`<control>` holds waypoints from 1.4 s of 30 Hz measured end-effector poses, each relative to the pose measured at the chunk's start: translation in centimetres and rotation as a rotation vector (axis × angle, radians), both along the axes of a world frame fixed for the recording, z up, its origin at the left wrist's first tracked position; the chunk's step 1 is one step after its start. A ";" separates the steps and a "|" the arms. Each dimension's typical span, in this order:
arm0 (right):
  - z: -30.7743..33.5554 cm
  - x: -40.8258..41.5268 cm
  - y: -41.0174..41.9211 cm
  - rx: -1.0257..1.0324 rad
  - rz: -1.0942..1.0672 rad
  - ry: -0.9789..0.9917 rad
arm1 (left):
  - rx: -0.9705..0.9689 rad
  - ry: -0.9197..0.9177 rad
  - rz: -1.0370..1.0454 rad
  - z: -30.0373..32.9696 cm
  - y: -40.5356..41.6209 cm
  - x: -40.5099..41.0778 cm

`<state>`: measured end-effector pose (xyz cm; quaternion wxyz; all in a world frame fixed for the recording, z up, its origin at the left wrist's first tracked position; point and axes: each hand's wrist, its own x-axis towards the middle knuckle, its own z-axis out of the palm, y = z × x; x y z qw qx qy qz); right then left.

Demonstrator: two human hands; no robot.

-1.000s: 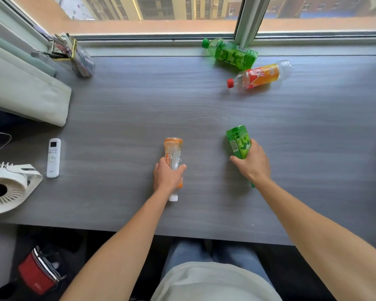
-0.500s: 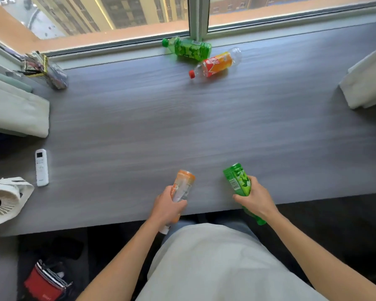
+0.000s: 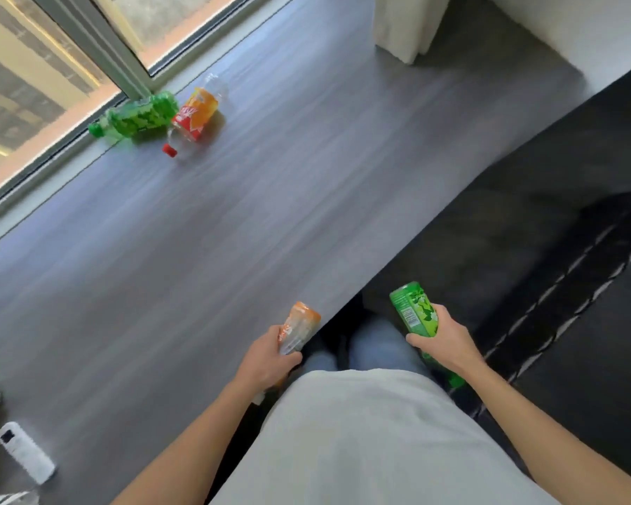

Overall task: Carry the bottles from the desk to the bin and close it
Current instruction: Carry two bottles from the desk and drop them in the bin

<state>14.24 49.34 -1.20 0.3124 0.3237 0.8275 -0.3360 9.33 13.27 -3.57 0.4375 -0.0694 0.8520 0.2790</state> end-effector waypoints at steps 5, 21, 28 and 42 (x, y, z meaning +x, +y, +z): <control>-0.3 10.3 2.5 0.103 -0.346 -0.078 | 0.027 -0.001 -0.281 0.1 5.9 -3.8; -2.5 24.7 10.8 -0.110 -1.112 -0.150 | -0.057 0.034 -0.785 0.5 32.2 -7.6; -2.5 20.8 22.8 -0.094 -0.997 -0.117 | -0.250 0.044 -0.815 -0.3 37.2 -8.3; -2.6 8.4 43.3 -0.048 -0.924 0.026 | -0.355 0.024 -0.767 -2.1 52.2 -18.0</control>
